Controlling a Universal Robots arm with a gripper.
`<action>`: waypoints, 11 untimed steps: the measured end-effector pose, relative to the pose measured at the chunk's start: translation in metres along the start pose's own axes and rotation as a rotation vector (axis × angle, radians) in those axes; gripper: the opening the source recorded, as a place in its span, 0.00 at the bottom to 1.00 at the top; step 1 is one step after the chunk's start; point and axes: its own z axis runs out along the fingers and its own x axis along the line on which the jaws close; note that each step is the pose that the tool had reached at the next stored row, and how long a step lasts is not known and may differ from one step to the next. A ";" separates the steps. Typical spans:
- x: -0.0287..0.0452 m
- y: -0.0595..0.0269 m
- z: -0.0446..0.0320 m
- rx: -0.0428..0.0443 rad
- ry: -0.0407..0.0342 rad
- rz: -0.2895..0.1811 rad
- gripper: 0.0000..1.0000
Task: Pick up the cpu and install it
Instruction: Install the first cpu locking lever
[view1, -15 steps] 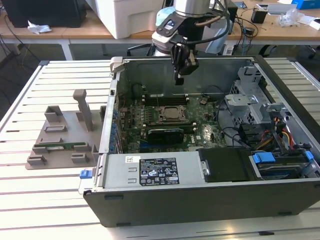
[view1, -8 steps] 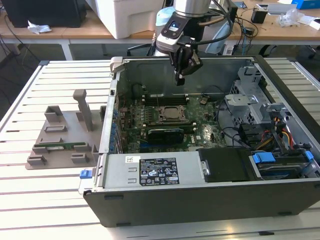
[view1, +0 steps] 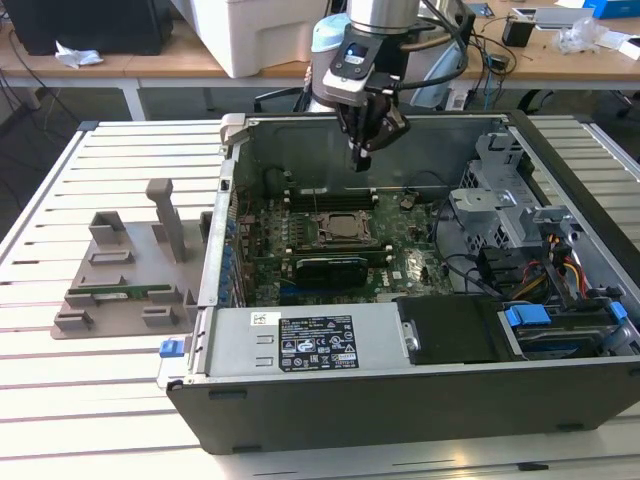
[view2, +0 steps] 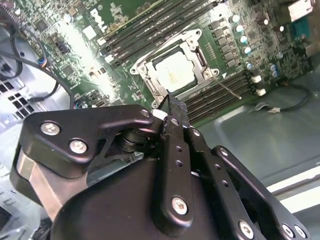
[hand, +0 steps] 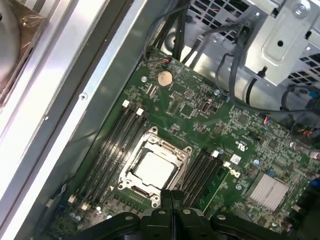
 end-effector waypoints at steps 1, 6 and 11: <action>0.0000 0.0000 0.0000 -0.0004 -0.0008 -0.010 0.11; 0.0000 0.0000 0.0000 -0.0039 -0.0070 -0.089 0.11; 0.0000 0.0000 0.0000 -0.0084 -0.0151 -0.193 0.11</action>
